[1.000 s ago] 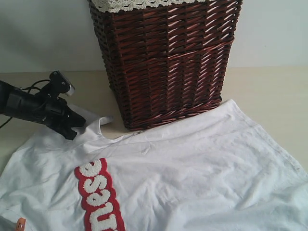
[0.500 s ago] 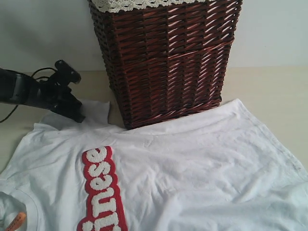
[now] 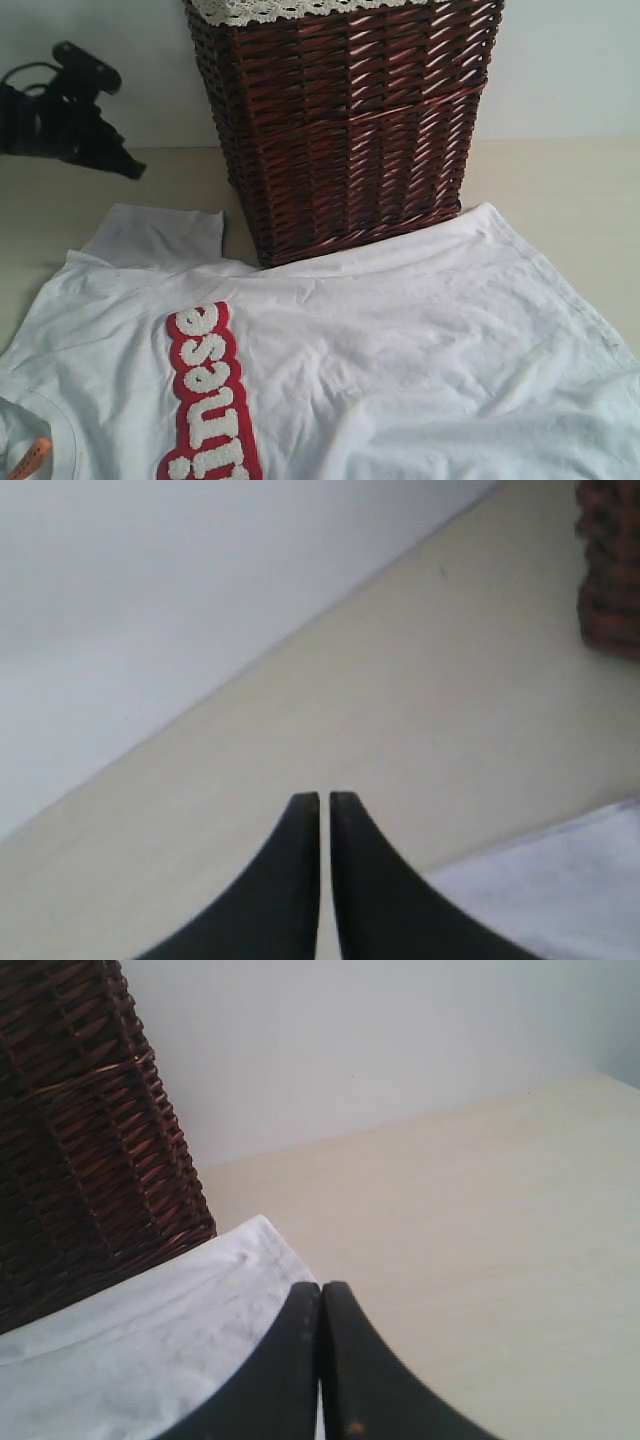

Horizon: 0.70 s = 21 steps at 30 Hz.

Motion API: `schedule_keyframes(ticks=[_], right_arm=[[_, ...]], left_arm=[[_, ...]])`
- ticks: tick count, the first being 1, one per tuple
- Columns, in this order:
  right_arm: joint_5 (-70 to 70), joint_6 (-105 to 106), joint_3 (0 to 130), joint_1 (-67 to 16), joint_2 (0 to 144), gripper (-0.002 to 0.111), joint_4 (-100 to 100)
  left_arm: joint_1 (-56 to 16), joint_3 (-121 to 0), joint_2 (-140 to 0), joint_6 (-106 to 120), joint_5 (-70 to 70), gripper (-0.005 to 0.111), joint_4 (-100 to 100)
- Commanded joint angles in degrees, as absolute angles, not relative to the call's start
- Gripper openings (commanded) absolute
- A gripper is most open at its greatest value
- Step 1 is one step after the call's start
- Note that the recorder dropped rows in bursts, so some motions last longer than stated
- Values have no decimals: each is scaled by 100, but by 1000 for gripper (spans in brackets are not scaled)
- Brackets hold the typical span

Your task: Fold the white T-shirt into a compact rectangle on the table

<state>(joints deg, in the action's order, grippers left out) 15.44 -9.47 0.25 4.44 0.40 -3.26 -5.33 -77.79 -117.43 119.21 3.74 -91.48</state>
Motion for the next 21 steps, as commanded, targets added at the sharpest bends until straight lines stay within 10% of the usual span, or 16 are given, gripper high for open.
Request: schedule_keyframes(ticks=[1,16,21], right_arm=[[1510,-923,0,468,0,0,-295],[1510,-923,0,468,0,0,-295],[1510,-923,0,468,0,0,-295]], left_arm=[[-355,-6969,-10471,11837,735,24,-8672],[491,-4182,-8343,8334,5560,32,-2946],[457,-3607,-8514,8636,5237,83,-3166]])
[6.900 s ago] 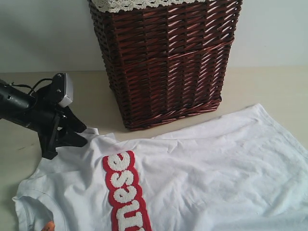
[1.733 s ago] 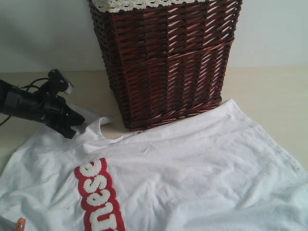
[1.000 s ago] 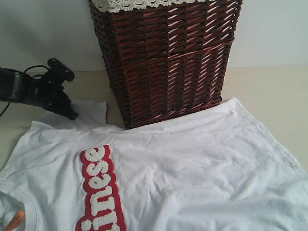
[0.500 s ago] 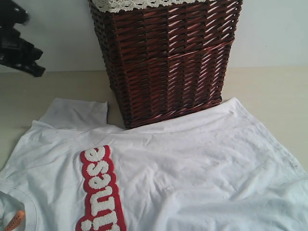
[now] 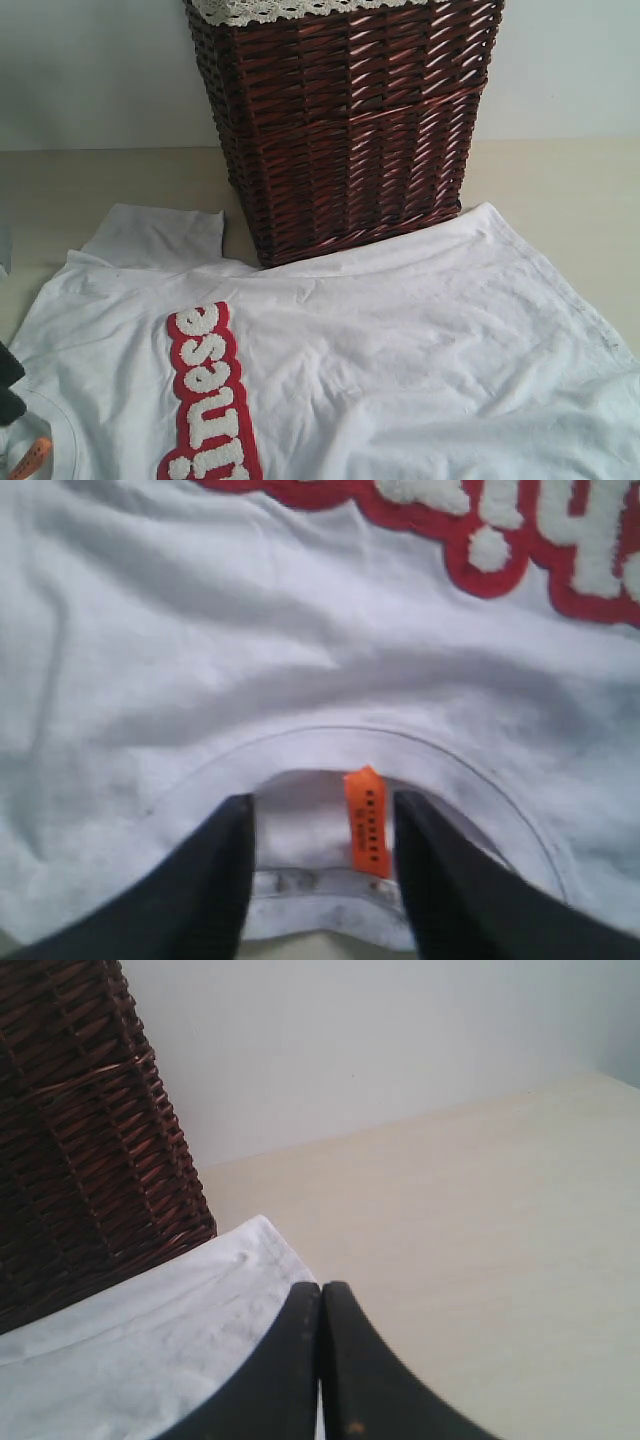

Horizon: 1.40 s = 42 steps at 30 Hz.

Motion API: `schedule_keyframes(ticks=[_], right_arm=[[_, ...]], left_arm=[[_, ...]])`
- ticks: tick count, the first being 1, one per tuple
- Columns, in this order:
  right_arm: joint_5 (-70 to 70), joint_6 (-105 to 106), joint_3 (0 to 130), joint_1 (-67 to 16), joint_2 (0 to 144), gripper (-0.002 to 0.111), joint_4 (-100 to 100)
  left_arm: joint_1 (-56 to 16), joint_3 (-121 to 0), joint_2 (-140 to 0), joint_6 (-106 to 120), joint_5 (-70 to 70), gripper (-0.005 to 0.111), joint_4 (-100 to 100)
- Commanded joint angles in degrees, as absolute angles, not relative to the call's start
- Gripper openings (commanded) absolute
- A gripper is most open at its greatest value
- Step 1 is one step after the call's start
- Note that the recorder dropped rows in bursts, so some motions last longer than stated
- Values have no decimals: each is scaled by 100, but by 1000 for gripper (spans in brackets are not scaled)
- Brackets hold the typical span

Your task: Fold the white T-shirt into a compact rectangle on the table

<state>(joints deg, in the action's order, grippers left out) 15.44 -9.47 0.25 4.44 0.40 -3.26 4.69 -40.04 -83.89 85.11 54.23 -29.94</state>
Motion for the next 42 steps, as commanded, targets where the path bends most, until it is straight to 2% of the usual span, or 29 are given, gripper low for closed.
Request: schedule_keyframes(ticks=[1,2,5,11,18,30,42], right_arm=[[1510,-923,0,468,0,0,-295],[1510,-923,0,468,0,0,-295],[1510,-923,0,468,0,0,-295],[1510,-923,0,468,0,0,-295],[1510,-923,0,468,0,0,-295],[1510,-912,0,468,0,0,-282],[1510,-912,0,468,0,0,-293]], left_arm=[[457,-3474,-8581,8689,5086,97,-3257],[457,-3300,-8644,8819,4813,105,-3437],[457,-3114,-8807,9362,4290,105,-3707],[457,-3114,-8793,9155,4289,105,-3263],[457,-3114,-8805,10454,4303,105,-2313],[274,-2833,-8882,10612,4347,105,-2712],[63,-2550,-9210,10623,3277,105,-2879]])
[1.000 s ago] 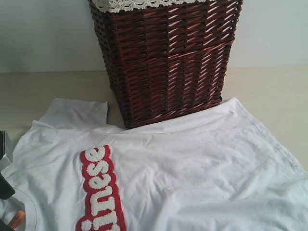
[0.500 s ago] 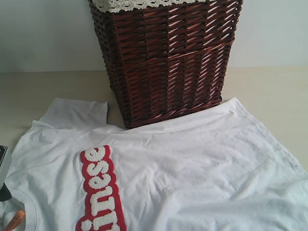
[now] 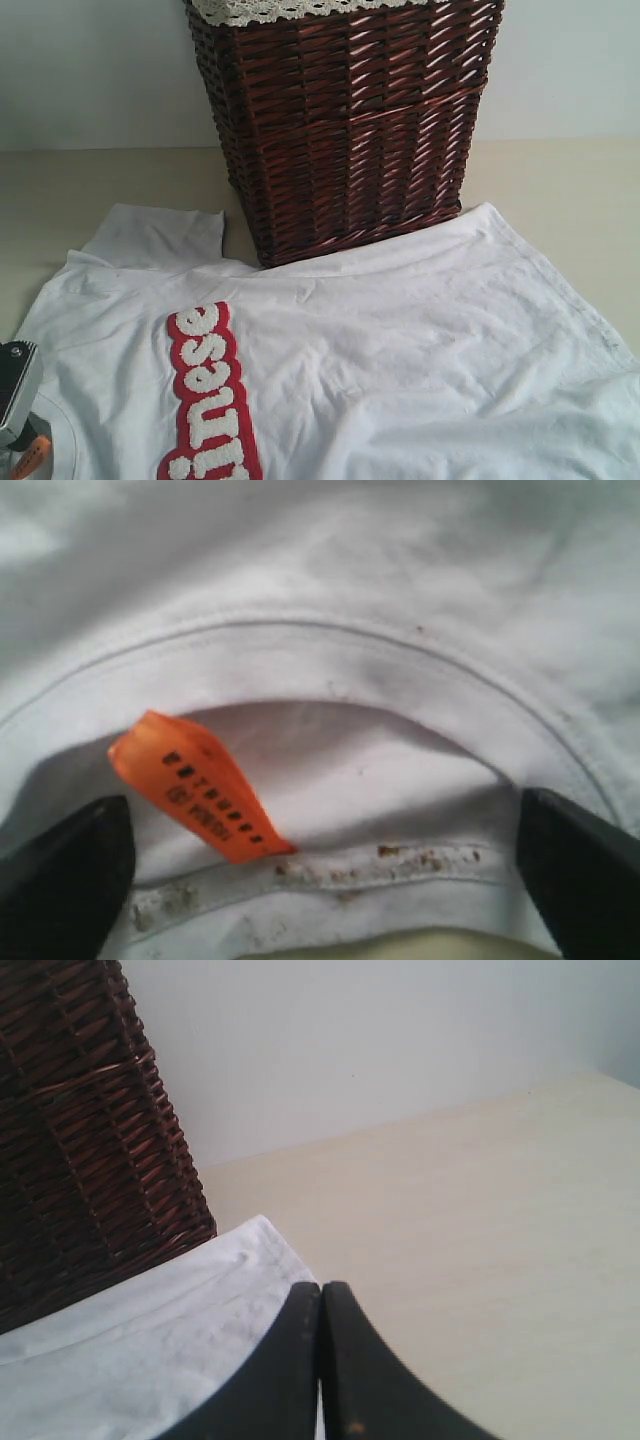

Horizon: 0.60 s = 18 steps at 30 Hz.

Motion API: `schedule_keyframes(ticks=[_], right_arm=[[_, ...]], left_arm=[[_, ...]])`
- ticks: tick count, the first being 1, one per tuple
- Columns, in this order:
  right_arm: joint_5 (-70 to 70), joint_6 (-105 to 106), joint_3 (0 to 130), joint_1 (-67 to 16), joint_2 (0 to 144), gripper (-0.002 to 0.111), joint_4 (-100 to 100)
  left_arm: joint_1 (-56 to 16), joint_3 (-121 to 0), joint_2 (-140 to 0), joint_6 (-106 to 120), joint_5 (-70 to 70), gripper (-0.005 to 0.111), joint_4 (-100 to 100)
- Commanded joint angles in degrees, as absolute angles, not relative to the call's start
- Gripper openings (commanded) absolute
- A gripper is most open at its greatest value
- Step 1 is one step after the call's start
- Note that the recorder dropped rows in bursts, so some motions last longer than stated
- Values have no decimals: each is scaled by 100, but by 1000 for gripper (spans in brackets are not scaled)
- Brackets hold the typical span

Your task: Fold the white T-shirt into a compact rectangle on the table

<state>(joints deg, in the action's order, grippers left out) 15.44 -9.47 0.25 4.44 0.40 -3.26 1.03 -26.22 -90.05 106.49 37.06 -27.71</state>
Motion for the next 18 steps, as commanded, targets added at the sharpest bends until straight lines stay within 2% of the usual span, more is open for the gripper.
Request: schedule_keyframes(ticks=[1,18], right_arm=[[1510,-912,0,468,0,0,-293],[1510,-912,0,468,0,0,-279]], left_arm=[[63,-2550,-9239,10623,3228,105,-2983],[63,-2550,-9262,10612,3288,105,-3350]])
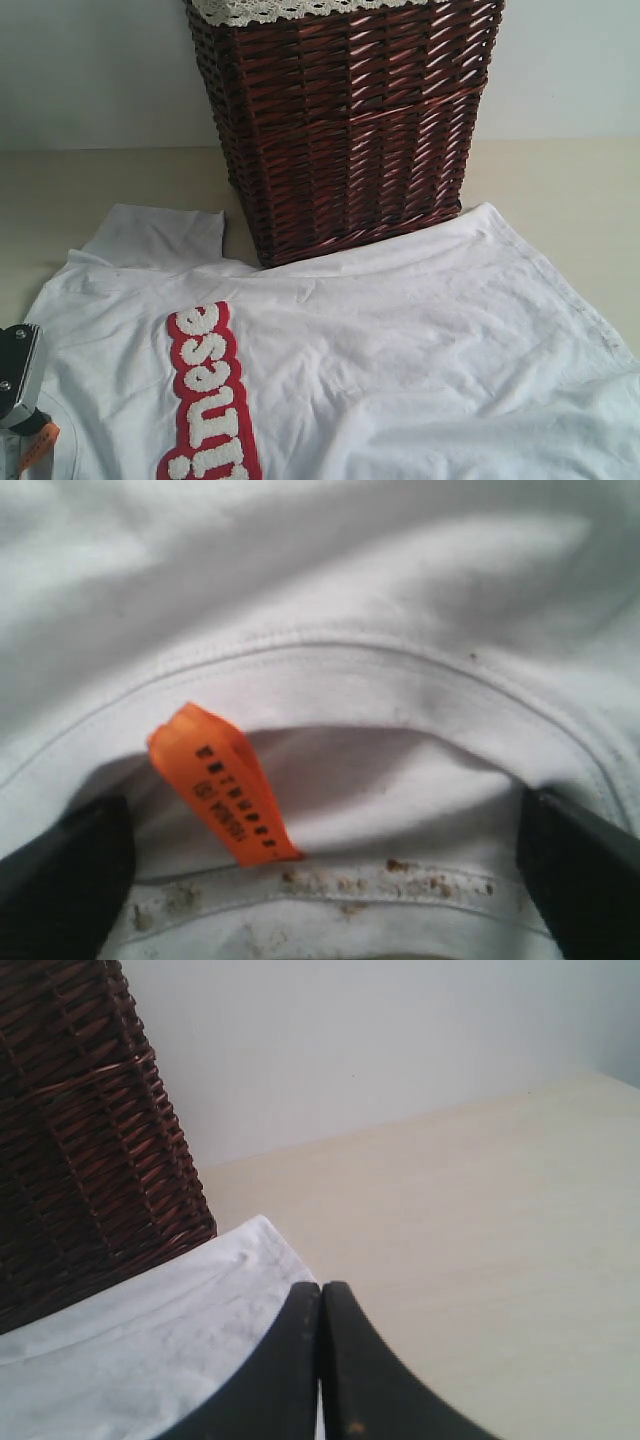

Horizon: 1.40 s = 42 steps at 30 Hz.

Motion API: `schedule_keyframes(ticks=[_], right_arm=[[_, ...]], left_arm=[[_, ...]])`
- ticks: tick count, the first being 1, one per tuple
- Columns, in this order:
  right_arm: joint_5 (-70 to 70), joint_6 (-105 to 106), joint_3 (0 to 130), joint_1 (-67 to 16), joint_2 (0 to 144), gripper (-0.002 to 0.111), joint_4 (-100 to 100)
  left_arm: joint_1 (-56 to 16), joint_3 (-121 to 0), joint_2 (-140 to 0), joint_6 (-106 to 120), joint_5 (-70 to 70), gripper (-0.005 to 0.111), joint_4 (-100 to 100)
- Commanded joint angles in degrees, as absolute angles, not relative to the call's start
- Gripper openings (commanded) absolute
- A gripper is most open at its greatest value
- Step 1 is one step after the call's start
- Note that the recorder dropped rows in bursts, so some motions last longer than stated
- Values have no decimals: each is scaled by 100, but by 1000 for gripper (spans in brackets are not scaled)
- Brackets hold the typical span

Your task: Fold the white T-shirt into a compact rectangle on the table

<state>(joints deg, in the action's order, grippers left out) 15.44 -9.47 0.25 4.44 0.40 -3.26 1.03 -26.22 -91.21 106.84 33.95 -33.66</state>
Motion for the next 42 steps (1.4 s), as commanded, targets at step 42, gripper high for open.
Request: schedule_keyframes(ticks=[42], right_arm=[[3754,4776,4739,468,7224,0,-478]], left_arm=[[63,-2550,-9262,10612,3288,105,-3350]])
